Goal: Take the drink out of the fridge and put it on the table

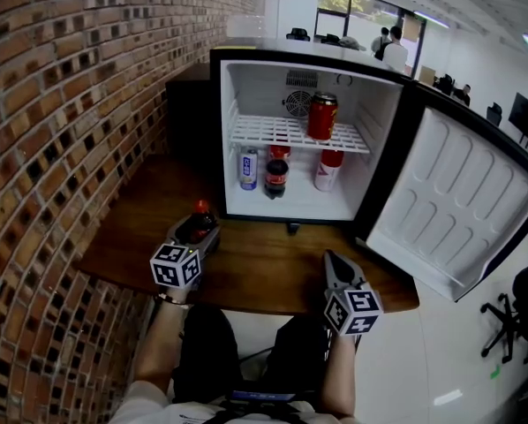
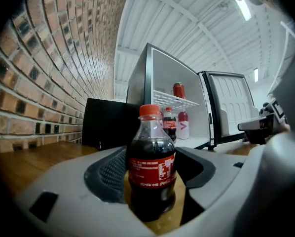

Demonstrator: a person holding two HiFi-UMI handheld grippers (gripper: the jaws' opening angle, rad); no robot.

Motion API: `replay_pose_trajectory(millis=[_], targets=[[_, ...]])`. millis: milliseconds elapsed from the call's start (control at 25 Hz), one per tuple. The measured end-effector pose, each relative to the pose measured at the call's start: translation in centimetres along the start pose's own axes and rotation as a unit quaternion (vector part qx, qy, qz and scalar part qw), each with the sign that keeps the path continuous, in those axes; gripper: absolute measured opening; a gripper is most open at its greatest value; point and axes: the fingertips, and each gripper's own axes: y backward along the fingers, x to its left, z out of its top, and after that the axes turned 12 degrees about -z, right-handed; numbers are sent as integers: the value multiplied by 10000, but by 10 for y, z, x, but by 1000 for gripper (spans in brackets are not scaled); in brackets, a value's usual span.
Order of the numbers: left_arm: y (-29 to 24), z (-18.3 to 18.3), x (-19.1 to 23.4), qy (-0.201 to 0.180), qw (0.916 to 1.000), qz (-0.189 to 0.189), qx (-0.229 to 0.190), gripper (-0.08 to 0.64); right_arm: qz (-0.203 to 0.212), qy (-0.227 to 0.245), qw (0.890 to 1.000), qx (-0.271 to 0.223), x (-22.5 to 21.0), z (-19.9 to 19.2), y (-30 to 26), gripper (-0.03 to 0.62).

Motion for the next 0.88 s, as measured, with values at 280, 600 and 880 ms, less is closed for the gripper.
replay_pose_trajectory(millis=[280, 600, 880], targets=[[0, -2, -5, -195, 9997, -44, 128, 299, -11, -23, 10000, -36, -3, 3, 1, 20], [1, -3, -6, -258, 9994, -53, 236, 301, -27, -44, 10000, -36, -3, 1, 2, 20], [10, 7, -11, -147, 9999, -63, 24, 339, -22, -38, 10000, -21, -3, 0, 2, 20]])
